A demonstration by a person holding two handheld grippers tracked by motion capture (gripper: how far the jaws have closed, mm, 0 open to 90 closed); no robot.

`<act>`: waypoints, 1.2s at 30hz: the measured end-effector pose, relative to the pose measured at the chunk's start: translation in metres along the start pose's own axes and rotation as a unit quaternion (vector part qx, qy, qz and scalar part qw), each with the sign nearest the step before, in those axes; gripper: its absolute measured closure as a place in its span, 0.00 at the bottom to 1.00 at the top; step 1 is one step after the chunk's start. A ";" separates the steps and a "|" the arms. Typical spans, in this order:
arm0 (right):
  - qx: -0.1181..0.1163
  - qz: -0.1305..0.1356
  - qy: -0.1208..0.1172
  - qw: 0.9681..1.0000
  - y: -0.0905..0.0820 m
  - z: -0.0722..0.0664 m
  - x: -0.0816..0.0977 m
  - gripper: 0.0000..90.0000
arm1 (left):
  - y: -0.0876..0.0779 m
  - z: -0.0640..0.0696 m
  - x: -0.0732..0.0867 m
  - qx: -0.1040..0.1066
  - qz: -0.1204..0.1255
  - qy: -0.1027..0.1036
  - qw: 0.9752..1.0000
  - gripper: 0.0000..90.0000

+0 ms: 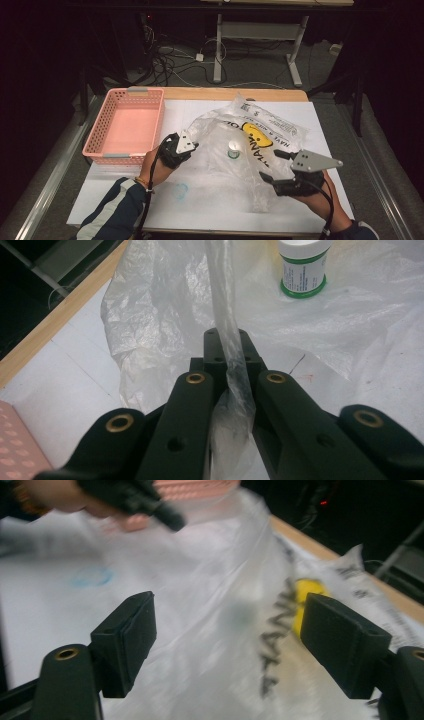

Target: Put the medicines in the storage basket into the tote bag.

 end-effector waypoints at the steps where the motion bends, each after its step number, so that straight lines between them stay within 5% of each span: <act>1: -0.011 -0.014 -0.005 1.000 -0.001 -0.007 0.011 0.21 | 0.001 0.000 0.000 0.000 0.000 0.000 1.000 0.96; 11: -0.039 -0.114 -0.020 0.993 0.022 -0.014 0.066 0.18 | 0.004 0.002 0.000 0.004 -0.003 0.001 1.000 0.96; 13: -0.036 -0.135 -0.020 0.990 0.035 -0.009 0.075 0.25 | 0.005 0.001 0.000 0.005 -0.002 0.000 1.000 0.96; 15: -0.027 -0.150 -0.029 0.988 0.041 -0.005 0.081 0.51 | 0.005 0.000 0.001 0.005 -0.002 -0.001 1.000 0.96; 16: -0.027 -0.150 -0.029 0.988 0.041 -0.005 0.081 0.51 | 0.005 0.000 0.001 0.004 -0.001 -0.003 1.000 0.96; 17: -0.020 -0.163 -0.024 0.986 0.045 -0.001 0.085 0.71 | 0.004 -0.001 0.001 0.004 -0.001 -0.004 1.000 0.96; 18: -0.009 -0.170 -0.021 0.985 0.046 0.001 0.086 0.77 | 0.004 -0.001 0.002 0.003 -0.002 -0.003 1.000 0.96; 23: 0.006 -0.152 -0.033 0.988 0.043 0.001 0.078 0.97 | 0.003 -0.002 0.001 0.000 0.001 0.001 1.000 0.96; 29: 0.017 -0.082 -0.036 0.996 0.028 0.002 0.052 0.99 | -0.009 -0.003 -0.007 -0.007 0.038 0.001 0.999 0.96; 36: 0.026 -0.018 -0.049 0.998 0.010 -0.001 0.021 0.99 | -0.032 -0.010 -0.017 -0.020 0.068 0.007 0.997 0.96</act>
Point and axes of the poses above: each handheld gripper's, and its own axes: y roughly forward along the jaws, x roughly out of its underside, z roughly to its right, the point moved 5 cm from there along y, roughly forward along the jaws, and after that the axes turned 6 degrees about y, right-handed, at the moved point
